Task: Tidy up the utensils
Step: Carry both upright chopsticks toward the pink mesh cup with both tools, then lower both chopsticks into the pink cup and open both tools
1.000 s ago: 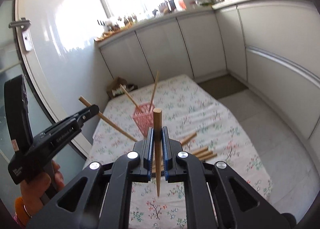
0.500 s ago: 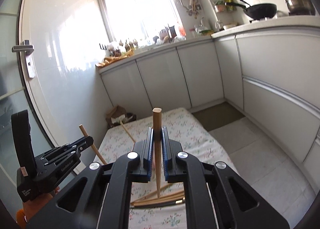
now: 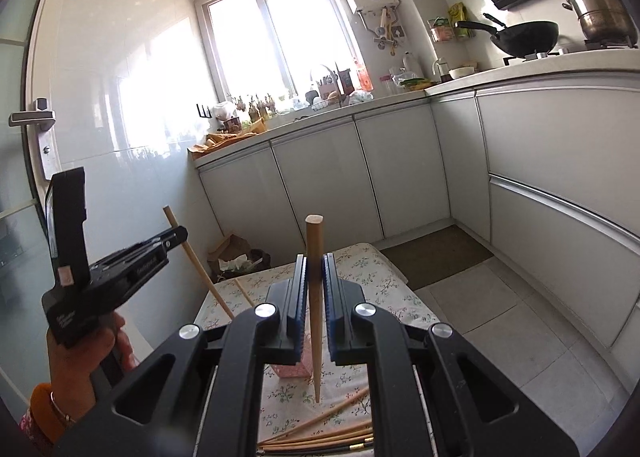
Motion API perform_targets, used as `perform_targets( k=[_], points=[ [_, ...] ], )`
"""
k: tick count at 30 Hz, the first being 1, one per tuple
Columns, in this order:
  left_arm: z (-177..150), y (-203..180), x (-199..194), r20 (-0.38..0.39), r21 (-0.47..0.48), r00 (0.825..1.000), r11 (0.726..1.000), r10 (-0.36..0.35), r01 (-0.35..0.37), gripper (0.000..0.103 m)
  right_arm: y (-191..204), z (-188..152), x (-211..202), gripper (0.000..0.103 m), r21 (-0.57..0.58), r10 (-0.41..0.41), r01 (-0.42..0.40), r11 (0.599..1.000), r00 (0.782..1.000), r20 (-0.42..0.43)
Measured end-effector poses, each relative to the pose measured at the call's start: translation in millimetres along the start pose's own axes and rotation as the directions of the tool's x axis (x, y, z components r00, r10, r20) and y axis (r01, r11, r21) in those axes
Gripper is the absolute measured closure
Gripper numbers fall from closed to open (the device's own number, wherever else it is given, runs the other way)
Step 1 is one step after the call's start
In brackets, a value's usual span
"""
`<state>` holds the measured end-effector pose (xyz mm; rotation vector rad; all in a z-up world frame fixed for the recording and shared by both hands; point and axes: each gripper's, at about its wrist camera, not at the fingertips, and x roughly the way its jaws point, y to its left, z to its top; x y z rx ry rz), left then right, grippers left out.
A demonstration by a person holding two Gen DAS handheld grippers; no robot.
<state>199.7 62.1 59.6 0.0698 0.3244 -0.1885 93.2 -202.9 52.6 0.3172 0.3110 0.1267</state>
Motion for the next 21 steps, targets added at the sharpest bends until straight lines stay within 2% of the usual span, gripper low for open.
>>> perform_targets(
  k=[6, 11, 13, 14, 16, 21],
  points=[
    [1, 11, 46, -0.020, -0.026, 1.000, 1.000, 0.015, -0.016, 0.097, -5, -2, 30, 0.095, -0.001, -0.016, 0.016, 1.000, 0.999, -0.027],
    [-27, 24, 82, -0.098, -0.084, 0.995, 0.996, 0.016, -0.024, 0.095, -7, -4, 53, 0.095, 0.010, -0.021, 0.021, 1.000, 0.999, -0.046],
    [-37, 31, 83, -0.109, -0.109, 0.994, 0.993, 0.023, -0.035, 0.083, -6, -2, 62, 0.095, 0.018, -0.016, 0.017, 1.000, 0.999, -0.047],
    [-40, 36, 76, -0.089, -0.132, 0.996, 0.991, 0.024, -0.036, 0.079, -5, -2, 64, 0.095, 0.018, -0.014, 0.015, 1.000, 0.999, -0.044],
    [-39, 41, 60, -0.039, -0.152, 0.999, 0.987, 0.035, -0.041, 0.060, 0, 3, 70, 0.095, 0.021, -0.009, 0.010, 1.000, 0.999, -0.032],
    [-29, 50, 26, 0.017, -0.169, 0.997, 0.983, 0.080, -0.076, 0.054, 18, 19, 80, 0.095, 0.033, 0.022, -0.022, 0.999, 1.000, 0.011]
  ],
)
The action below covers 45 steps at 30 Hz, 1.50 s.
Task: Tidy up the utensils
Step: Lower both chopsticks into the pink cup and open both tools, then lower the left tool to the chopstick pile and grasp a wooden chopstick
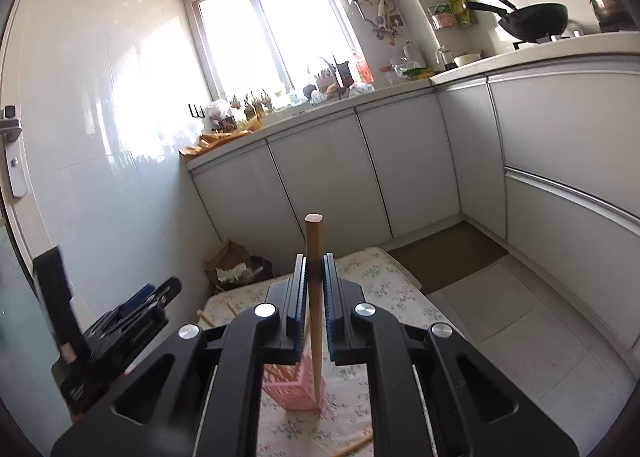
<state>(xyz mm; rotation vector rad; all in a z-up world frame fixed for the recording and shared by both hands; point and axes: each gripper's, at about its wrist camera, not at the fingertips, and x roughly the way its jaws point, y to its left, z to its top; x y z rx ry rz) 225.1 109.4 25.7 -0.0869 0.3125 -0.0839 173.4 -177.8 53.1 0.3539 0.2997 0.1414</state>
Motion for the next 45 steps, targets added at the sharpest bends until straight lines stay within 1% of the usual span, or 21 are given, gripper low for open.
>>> perform_targets(
  k=[2, 3, 4, 8, 12, 15, 20, 23, 24, 25, 27, 28, 31, 32, 34, 37, 39, 41, 42, 43, 45],
  points=[
    [2, 12, -10, -0.007, -0.046, 0.999, 0.998, 0.050, -0.050, 0.045, 10, 6, 9, 0.095, -0.003, 0.018, -0.018, 1.000, 1.000, 0.019],
    [2, 19, -16, -0.005, -0.074, 0.998, 0.995, 0.067, -0.067, 0.037, 14, 7, 13, 0.095, -0.006, 0.024, -0.024, 1.000, 0.999, 0.026],
    [0, 28, -23, 0.001, -0.106, 0.996, 0.991, 0.088, -0.088, 0.034, 19, 8, 19, 0.095, -0.012, 0.030, -0.030, 0.999, 0.999, 0.036],
    [-10, 55, -39, 0.008, -0.169, 0.991, 0.977, 0.136, -0.132, 0.034, 36, 7, 44, 0.095, -0.033, 0.038, -0.036, 0.999, 0.997, 0.062],
    [-20, 79, -37, -0.028, -0.205, 0.990, 0.968, 0.139, -0.141, 0.034, 49, -3, 70, 0.095, -0.070, 0.038, -0.034, 0.997, 0.998, 0.057],
    [-23, 92, -36, -0.033, -0.232, 0.990, 0.963, 0.137, -0.141, 0.034, 55, -9, 88, 0.095, -0.088, 0.034, -0.029, 0.996, 0.998, 0.057],
    [-30, 105, -27, -0.065, -0.252, 0.990, 0.958, 0.125, -0.138, 0.034, 61, -25, 117, 0.095, -0.101, 0.022, -0.020, 0.995, 0.999, 0.024],
    [-32, 108, -23, -0.080, -0.257, 0.989, 0.956, 0.122, -0.139, 0.034, 63, -45, 133, 0.094, -0.132, 0.010, -0.013, 0.991, 1.000, -0.023],
    [-33, 109, -24, -0.080, -0.259, 0.989, 0.955, 0.125, -0.141, 0.033, 63, -54, 137, 0.089, -0.140, -0.001, -0.005, 0.990, 0.999, -0.044],
    [-33, 110, -25, -0.078, -0.260, 0.989, 0.955, 0.125, -0.141, 0.033, 62, -57, 137, 0.074, -0.143, -0.008, 0.000, 0.990, 0.998, -0.054],
    [-32, 108, -27, -0.074, -0.253, 0.989, 0.956, 0.132, -0.146, 0.028, 58, -63, 133, 0.057, -0.125, -0.016, 0.008, 0.992, 0.998, -0.061],
    [-32, 108, -27, -0.072, -0.251, 0.988, 0.957, 0.134, -0.148, 0.024, 58, -64, 131, 0.052, -0.122, -0.018, 0.010, 0.993, 0.998, -0.062],
    [-32, 100, -29, -0.071, -0.234, 0.989, 0.962, 0.126, -0.140, 0.023, 58, -64, 117, 0.050, -0.136, -0.032, 0.024, 0.990, 0.998, -0.057],
    [-32, 98, -29, -0.073, -0.230, 0.990, 0.963, 0.124, -0.138, 0.021, 58, -64, 112, 0.049, -0.141, -0.037, 0.029, 0.990, 0.998, -0.054],
    [-32, 91, -31, -0.069, -0.217, 0.990, 0.967, 0.122, -0.134, 0.017, 55, -63, 101, 0.040, -0.143, -0.047, 0.040, 0.989, 0.998, -0.043],
    [-31, 80, -35, -0.059, -0.196, 0.991, 0.972, 0.119, -0.128, 0.010, 49, -63, 83, 0.034, -0.147, -0.065, 0.059, 0.987, 0.997, -0.033],
    [-31, 73, -38, -0.052, -0.177, 0.991, 0.976, 0.120, -0.128, 0.007, 43, -63, 74, 0.031, -0.141, -0.070, 0.064, 0.988, 0.997, -0.040],
    [-31, 65, -39, -0.056, -0.159, 0.992, 0.980, 0.112, -0.119, 0.007, 35, -63, 62, 0.027, -0.128, -0.081, 0.076, 0.989, 0.996, -0.040],
    [-31, 61, -40, -0.060, -0.149, 0.993, 0.982, 0.107, -0.114, 0.007, 32, -63, 58, 0.023, -0.122, -0.084, 0.079, 0.989, 0.996, -0.037],
    [-31, 56, -41, -0.063, -0.137, 0.992, 0.984, 0.105, -0.113, 0.007, 28, -63, 53, 0.016, -0.114, -0.086, 0.082, 0.990, 0.996, -0.032],
    [-32, 48, -42, -0.068, -0.116, 0.993, 0.987, 0.101, -0.108, 0.007, 20, -62, 41, 0.008, -0.086, -0.087, 0.085, 0.993, 0.996, -0.021]
  ],
)
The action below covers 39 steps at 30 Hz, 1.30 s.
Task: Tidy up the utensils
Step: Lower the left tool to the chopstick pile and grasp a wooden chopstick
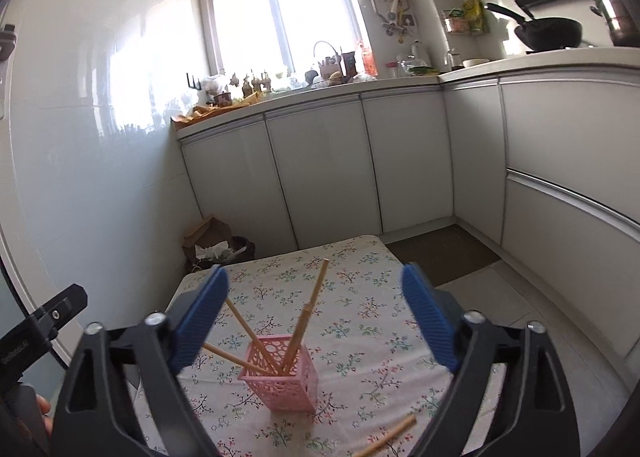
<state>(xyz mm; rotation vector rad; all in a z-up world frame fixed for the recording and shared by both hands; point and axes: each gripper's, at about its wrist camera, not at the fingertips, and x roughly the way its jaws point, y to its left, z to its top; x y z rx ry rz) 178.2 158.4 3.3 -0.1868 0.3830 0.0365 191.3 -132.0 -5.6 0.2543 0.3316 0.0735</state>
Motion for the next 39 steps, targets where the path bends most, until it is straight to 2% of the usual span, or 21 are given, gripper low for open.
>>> perform_targets(
  k=[5, 11, 15, 17, 18, 20, 22, 24, 25, 27, 28, 29, 30, 31, 34, 36, 37, 39],
  points=[
    [-5, -17, -6, -0.009, 0.043, 1.000, 0.999, -0.014, 0.014, 0.007, -11, 0, -16, 0.006, -0.007, -0.011, 0.011, 1.000, 1.000, -0.019],
    [-19, -40, -8, -0.050, 0.120, 0.998, 0.992, -0.027, 0.033, 0.007, -32, -16, -41, 0.006, -0.016, -0.041, 0.040, 0.999, 0.998, -0.041],
    [-33, -56, -2, -0.128, 0.174, 0.990, 0.981, -0.058, 0.080, 0.007, -55, -37, -61, 0.006, -0.016, -0.059, 0.058, 0.998, 0.993, -0.100],
    [-44, -67, 7, -0.206, 0.207, 0.974, 0.969, -0.091, 0.134, 0.007, -73, -57, -74, 0.006, -0.009, -0.067, 0.066, 0.998, 0.986, -0.154],
    [-51, -72, 13, -0.254, 0.211, 0.961, 0.963, -0.112, 0.168, 0.007, -80, -66, -78, 0.006, -0.006, -0.071, 0.071, 0.997, 0.981, -0.181],
    [-67, -83, 32, -0.393, 0.188, 0.904, 0.948, -0.167, 0.257, 0.007, -97, -88, -85, 0.006, 0.007, -0.070, 0.074, 0.997, 0.962, -0.263],
    [-86, -94, 55, -0.521, 0.147, 0.831, 0.938, -0.197, 0.315, 0.007, -108, -102, -87, 0.006, 0.020, -0.063, 0.073, 0.997, 0.947, -0.316],
    [-103, -108, 75, -0.607, 0.151, 0.774, 0.929, -0.182, 0.337, 0.007, -121, -118, -88, 0.006, 0.059, -0.051, 0.076, 0.995, 0.935, -0.350],
    [-113, -118, 87, -0.652, 0.160, 0.739, 0.921, -0.171, 0.354, 0.007, -128, -125, -88, 0.006, 0.091, -0.033, 0.071, 0.993, 0.932, -0.362],
    [-128, -141, 105, -0.716, 0.182, 0.680, 0.899, -0.156, 0.398, 0.007, -142, -138, -88, 0.006, 0.171, 0.010, 0.059, 0.984, 0.926, -0.378],
    [-133, -149, 111, -0.734, 0.200, 0.663, 0.887, -0.146, 0.417, 0.007, -148, -143, -87, 0.006, 0.201, 0.025, 0.058, 0.978, 0.921, -0.388],
    [-140, -163, 120, -0.761, 0.235, 0.638, 0.865, -0.121, 0.444, 0.007, -152, -146, -85, 0.006, 0.219, 0.029, 0.066, 0.973, 0.916, -0.401],
    [-147, -174, 125, -0.778, 0.270, 0.621, 0.844, -0.092, 0.464, 0.007, -155, -147, -84, 0.006, 0.233, 0.030, 0.071, 0.970, 0.914, -0.404],
    [-156, -188, 133, -0.797, 0.326, 0.603, 0.807, -0.046, 0.492, 0.007, -157, -148, -84, 0.006, 0.242, 0.032, 0.072, 0.968, 0.917, -0.398],
    [-177, -217, 155, -0.818, 0.439, 0.571, 0.713, 0.067, 0.546, 0.008, -162, -145, -87, 0.006, 0.258, 0.013, 0.087, 0.962, 0.932, -0.363],
    [-182, -227, 168, -0.832, 0.458, 0.544, 0.684, 0.105, 0.568, 0.013, -166, -144, -85, 0.006, 0.264, 0.016, 0.086, 0.961, 0.932, -0.362],
    [-185, -231, 177, -0.848, 0.448, 0.517, 0.676, 0.115, 0.585, 0.018, -168, -144, -84, 0.006, 0.267, 0.019, 0.085, 0.960, 0.931, -0.364],
    [-188, -237, 188, -0.870, 0.432, 0.475, 0.666, 0.130, 0.608, 0.027, -174, -145, -82, 0.006, 0.284, 0.026, 0.086, 0.955, 0.929, -0.369]
  ],
)
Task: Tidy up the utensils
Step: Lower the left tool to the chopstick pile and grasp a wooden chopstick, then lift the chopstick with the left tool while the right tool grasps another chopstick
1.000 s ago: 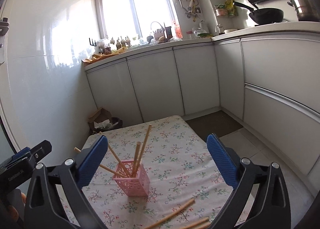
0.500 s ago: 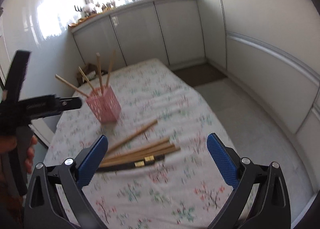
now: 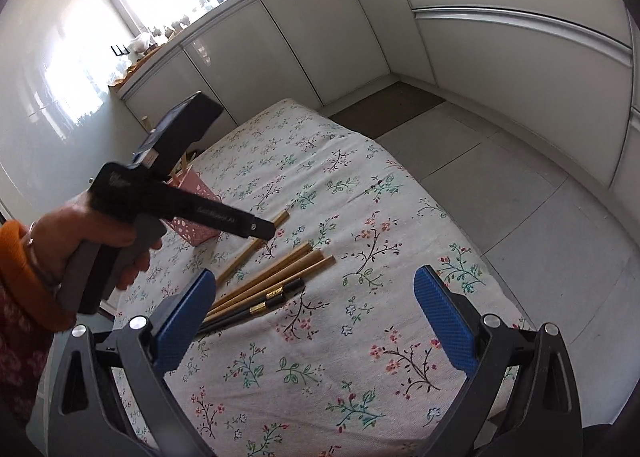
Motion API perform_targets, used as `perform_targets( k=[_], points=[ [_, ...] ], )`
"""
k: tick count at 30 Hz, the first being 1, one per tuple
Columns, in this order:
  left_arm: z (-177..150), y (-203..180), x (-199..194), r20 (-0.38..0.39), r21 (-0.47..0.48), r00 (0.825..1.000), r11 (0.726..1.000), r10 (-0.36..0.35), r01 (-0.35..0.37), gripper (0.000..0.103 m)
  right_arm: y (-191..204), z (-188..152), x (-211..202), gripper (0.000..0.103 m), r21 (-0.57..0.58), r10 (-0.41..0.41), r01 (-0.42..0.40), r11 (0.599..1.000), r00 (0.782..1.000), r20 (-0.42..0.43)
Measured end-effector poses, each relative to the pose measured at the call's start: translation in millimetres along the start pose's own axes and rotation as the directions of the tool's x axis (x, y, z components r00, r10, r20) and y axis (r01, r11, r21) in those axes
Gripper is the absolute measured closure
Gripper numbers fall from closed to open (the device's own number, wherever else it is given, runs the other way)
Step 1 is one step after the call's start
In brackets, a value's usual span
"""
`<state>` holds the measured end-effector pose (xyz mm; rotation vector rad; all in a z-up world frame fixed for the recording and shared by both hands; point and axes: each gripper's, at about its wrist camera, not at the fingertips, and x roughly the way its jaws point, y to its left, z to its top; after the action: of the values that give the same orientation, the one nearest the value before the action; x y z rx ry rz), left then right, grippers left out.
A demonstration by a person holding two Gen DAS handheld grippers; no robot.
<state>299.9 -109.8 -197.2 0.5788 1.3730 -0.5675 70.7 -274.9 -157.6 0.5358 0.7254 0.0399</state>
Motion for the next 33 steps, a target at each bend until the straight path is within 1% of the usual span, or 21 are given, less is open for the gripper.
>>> perform_targets(
  k=[1, 3, 6, 7, 8, 10, 11, 13, 15, 17, 18, 20, 21, 23, 24, 26, 27, 28, 30, 32, 33],
  points=[
    [5, 1, 5, -0.022, 0.011, 1.000, 1.000, 0.006, -0.006, 0.031, -2, 1, 1, 0.006, 0.008, 0.002, -0.002, 1.000, 1.000, -0.002],
    [12, 4, 14, -0.055, 0.022, 0.998, 1.000, 0.021, -0.019, 0.034, -8, 4, 3, 0.006, 0.033, 0.004, -0.004, 0.999, 1.000, -0.005],
    [18, 6, 28, -0.098, 0.042, 0.995, 0.999, -0.014, 0.018, 0.046, -17, 8, 8, 0.006, 0.084, 0.022, -0.019, 0.996, 0.999, -0.027],
    [19, 7, 34, -0.115, 0.047, 0.993, 0.998, -0.024, 0.029, 0.051, -20, 8, 8, 0.006, 0.099, 0.023, -0.019, 0.995, 0.999, -0.035],
    [20, 9, 41, -0.131, 0.051, 0.991, 0.998, -0.029, 0.036, 0.053, -22, 9, 10, 0.006, 0.111, 0.020, -0.015, 0.994, 0.999, -0.042],
    [20, 16, 42, -0.119, 0.036, 0.990, 0.996, -0.071, 0.076, 0.056, -27, 9, 11, 0.006, 0.136, -0.002, 0.008, 0.991, 0.999, -0.045],
    [19, 19, 43, -0.116, 0.039, 0.991, 0.996, -0.074, 0.079, 0.060, -29, 10, 12, 0.006, 0.148, -0.013, 0.020, 0.989, 0.999, -0.046],
    [14, 24, 42, -0.099, 0.045, 0.993, 0.996, -0.071, 0.076, 0.064, -32, 10, 16, 0.006, 0.171, -0.048, 0.059, 0.984, 0.996, -0.069],
    [7, 29, 41, -0.067, 0.040, 0.995, 0.996, -0.075, 0.078, 0.068, -33, 11, 24, 0.006, 0.197, -0.075, 0.098, 0.975, 0.990, -0.121],
    [-4, 33, 39, -0.022, 0.028, 0.997, 0.997, -0.077, 0.078, 0.078, -31, 12, 32, 0.006, 0.216, -0.086, 0.120, 0.969, 0.983, -0.162],
    [-9, 36, 38, -0.002, 0.020, 0.997, 0.997, -0.078, 0.078, 0.092, -30, 14, 37, 0.007, 0.235, -0.094, 0.138, 0.962, 0.978, -0.188],
    [-26, 44, 35, 0.043, 0.003, 0.995, 0.995, -0.095, 0.095, 0.096, -28, 18, 54, 0.007, 0.313, -0.071, 0.156, 0.937, 0.961, -0.267],
    [-37, 48, 32, 0.074, -0.004, 0.992, 0.995, -0.102, 0.102, 0.096, -26, 20, 63, 0.010, 0.345, -0.059, 0.168, 0.923, 0.950, -0.307],
    [-56, 58, 22, 0.135, -0.031, 0.986, 0.995, -0.094, 0.099, 0.096, -18, 21, 81, 0.017, 0.357, -0.060, 0.205, 0.911, 0.924, -0.378],
    [-63, 63, 17, 0.158, -0.043, 0.983, 0.994, -0.096, 0.104, 0.097, -11, 21, 89, 0.024, 0.343, -0.074, 0.227, 0.911, 0.912, -0.404],
    [-88, 73, -1, 0.211, -0.057, 0.972, 0.991, -0.107, 0.121, 0.097, 0, 21, 102, 0.031, 0.326, -0.092, 0.257, 0.910, 0.891, -0.444],
    [-105, 77, -14, 0.246, -0.062, 0.963, 0.990, -0.107, 0.126, 0.097, 5, 21, 108, 0.038, 0.327, -0.091, 0.263, 0.908, 0.884, -0.459],
    [-115, 78, -26, 0.280, -0.068, 0.954, 0.989, -0.107, 0.131, 0.097, 10, 22, 113, 0.046, 0.335, -0.077, 0.257, 0.906, 0.881, -0.468],
    [-128, 81, -48, 0.332, -0.080, 0.937, 0.987, -0.107, 0.141, 0.097, 18, 25, 120, 0.054, 0.358, -0.037, 0.232, 0.904, 0.879, -0.476],
    [-140, 80, -75, 0.404, -0.096, 0.910, 0.984, -0.098, 0.148, 0.097, 27, 29, 128, 0.055, 0.398, 0.022, 0.187, 0.898, 0.885, -0.465],
    [-142, 71, -82, 0.423, -0.102, 0.901, 0.983, -0.095, 0.152, 0.097, 30, 30, 131, 0.055, 0.410, 0.039, 0.176, 0.895, 0.884, -0.466]
  ],
)
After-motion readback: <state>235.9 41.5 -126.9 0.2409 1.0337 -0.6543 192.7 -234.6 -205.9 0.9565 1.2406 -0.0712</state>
